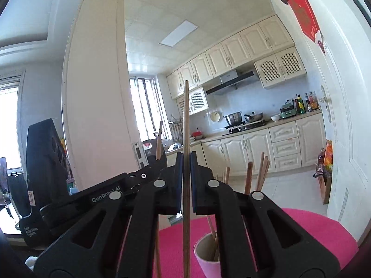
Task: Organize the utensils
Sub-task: 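Raise both held chopsticks upright toward the pink cup, then lower both chopsticks into the pink cup and open the left gripper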
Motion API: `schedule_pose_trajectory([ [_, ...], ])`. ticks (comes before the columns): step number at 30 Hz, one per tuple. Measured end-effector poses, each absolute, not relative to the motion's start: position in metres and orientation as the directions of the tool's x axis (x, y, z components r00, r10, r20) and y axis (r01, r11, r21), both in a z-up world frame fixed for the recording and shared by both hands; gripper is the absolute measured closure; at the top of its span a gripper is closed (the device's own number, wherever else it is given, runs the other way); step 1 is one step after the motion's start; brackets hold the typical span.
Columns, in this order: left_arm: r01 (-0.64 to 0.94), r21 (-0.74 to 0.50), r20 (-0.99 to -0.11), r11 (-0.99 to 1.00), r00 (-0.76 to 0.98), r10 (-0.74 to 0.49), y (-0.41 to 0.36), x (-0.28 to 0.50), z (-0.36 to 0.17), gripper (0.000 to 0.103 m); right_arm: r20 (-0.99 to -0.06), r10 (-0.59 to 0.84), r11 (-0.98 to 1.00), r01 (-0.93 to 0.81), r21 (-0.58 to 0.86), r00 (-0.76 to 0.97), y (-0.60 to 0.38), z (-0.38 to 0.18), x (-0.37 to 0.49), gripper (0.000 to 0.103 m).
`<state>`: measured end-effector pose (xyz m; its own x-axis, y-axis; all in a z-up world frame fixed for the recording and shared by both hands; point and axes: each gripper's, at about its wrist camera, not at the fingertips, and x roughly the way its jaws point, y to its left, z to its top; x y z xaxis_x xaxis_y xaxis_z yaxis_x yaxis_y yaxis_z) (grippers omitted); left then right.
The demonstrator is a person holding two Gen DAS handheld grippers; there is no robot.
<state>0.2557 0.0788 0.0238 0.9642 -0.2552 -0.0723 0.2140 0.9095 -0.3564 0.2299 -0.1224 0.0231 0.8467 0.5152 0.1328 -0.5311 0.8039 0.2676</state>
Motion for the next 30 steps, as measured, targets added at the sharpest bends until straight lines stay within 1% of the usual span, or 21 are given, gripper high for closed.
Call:
schedule_pose_trajectory([
  [8,0.186,-0.385,-0.041,0.904,0.975,-0.219,0.091,0.292,0.010,0.097,0.196,0.464,0.815,-0.503,0.289,0.864,-0.134,0.020,0.257,0.097],
  [16,0.170,-0.355,-0.040,0.919,0.980,-0.196,0.083,0.314,-0.003,0.097,0.229,0.445,0.830,-0.494,0.257,0.866,-0.132,0.016,0.266,0.097],
  [24,0.155,-0.290,-0.076,0.944,0.980,-0.184,0.073,0.317,-0.015,0.097,0.234,0.447,0.846,-0.493,0.205,0.864,-0.124,0.011,0.264,0.097],
  [30,0.161,-0.300,-0.122,0.940,0.971,-0.205,0.075,0.318,-0.021,0.097,0.216,0.447,0.852,-0.486,0.191,0.868,-0.121,0.006,0.264,0.097],
])
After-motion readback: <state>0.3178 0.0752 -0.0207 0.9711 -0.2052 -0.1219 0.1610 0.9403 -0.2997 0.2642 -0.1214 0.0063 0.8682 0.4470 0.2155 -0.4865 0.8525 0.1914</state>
